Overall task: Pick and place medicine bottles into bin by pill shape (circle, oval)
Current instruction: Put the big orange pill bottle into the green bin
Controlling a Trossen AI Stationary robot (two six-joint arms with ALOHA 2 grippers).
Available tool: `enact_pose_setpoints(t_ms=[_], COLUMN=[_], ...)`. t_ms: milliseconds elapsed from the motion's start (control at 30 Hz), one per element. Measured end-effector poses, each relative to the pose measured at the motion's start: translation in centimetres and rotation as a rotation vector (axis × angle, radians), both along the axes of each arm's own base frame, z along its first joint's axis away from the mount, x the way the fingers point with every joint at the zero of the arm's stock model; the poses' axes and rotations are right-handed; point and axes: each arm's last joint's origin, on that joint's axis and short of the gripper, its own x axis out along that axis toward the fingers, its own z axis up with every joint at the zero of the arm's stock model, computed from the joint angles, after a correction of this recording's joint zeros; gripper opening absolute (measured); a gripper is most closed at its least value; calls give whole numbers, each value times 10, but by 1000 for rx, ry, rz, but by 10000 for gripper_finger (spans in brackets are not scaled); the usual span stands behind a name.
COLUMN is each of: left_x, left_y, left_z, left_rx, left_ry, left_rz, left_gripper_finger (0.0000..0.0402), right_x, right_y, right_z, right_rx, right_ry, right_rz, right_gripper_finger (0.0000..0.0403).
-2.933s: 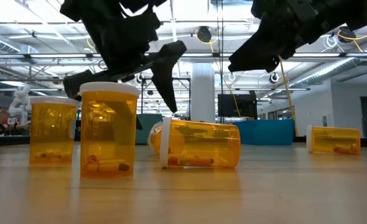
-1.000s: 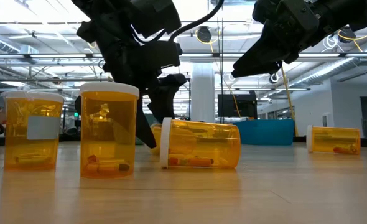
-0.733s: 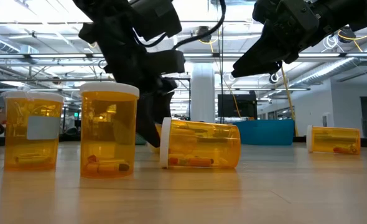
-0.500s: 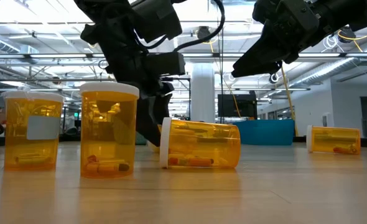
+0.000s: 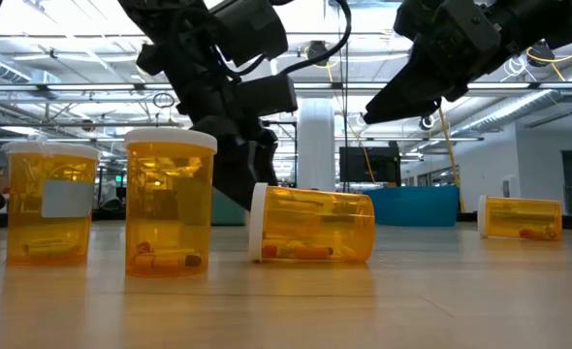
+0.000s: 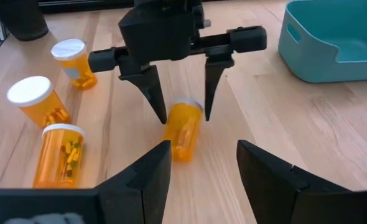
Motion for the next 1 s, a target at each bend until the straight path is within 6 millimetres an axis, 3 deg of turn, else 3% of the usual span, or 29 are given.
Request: enact_pose_setpoints(t_ms=[200, 567, 1000], left_x=[-2, -14, -14], left_y=[0, 11, 6], left_z=[-2, -29, -29], left_rx=[3, -59, -31], left_ry=[21, -100, -120], left_rz=[-3, -27, -25], left_gripper_finger=[307, 312, 219], right_x=[0, 0, 0], right_y=[0, 1, 1], right_z=[-1, 0, 0], right_rx=[1, 20, 18], right_ry=[7, 5, 4], right_rz=[6, 17, 17], right_gripper_finger=[178, 178, 178])
